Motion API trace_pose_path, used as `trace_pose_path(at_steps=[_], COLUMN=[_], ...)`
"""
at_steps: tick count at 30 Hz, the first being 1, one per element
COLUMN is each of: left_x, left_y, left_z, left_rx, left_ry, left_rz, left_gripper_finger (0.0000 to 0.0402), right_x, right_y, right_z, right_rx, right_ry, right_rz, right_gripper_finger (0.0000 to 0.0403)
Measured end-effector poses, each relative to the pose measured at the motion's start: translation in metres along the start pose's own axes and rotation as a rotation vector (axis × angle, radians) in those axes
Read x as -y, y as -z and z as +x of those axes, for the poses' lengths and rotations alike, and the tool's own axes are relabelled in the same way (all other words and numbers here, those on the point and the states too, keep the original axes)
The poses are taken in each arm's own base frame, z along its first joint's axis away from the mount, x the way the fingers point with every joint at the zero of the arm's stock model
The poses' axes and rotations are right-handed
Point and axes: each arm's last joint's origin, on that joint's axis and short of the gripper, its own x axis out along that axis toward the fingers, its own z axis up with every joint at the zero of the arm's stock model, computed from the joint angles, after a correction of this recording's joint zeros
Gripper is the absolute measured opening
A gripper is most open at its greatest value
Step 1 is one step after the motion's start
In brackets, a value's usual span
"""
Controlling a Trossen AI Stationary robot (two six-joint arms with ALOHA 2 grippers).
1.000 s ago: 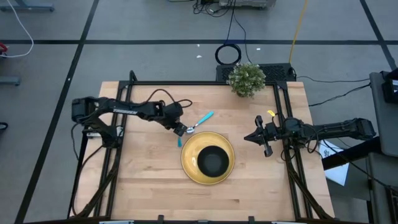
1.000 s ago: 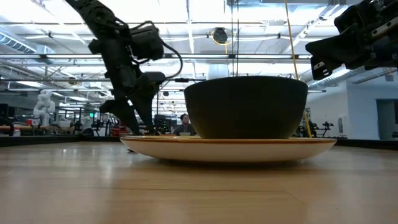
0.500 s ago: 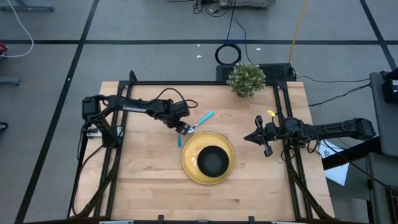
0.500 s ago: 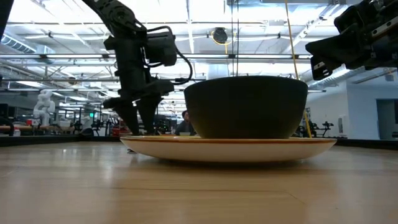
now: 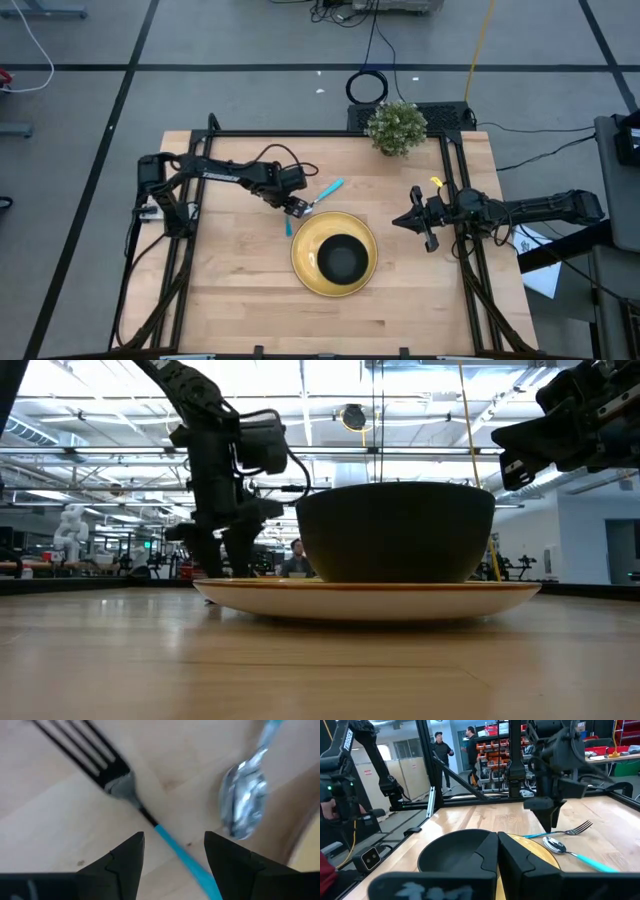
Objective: Set table place
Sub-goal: Put the blue fork on top of the yellow plate
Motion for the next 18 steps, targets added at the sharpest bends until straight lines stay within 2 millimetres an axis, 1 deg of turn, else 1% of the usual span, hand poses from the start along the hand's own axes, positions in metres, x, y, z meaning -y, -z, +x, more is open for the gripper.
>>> trace_pose_path(at_steps=[4,6,18], left_x=[0.003,0.005,0.006], left_y=[0.003,0.004,0.005], left_z=[0.015,0.018,0.019], left_rx=[-0.035,-0.036,-0.024], left_ry=[-0.018,-0.023,-0.035], left_rz=[0.013,0.02,0.054], left_gripper_finger=[0.0212,0.0212,0.0211], right_x=[0.0,0.0,0.0], right_y=[0.0,0.0,0.0], right_z=[0.0,0.0,0.0], right_rx=[0.0,0.0,0.001], right_ry=[0.0,0.0,-0.001], right_rz=[0.007,0.007,0.007], right_gripper_finger=[0.0,0.0,0.0])
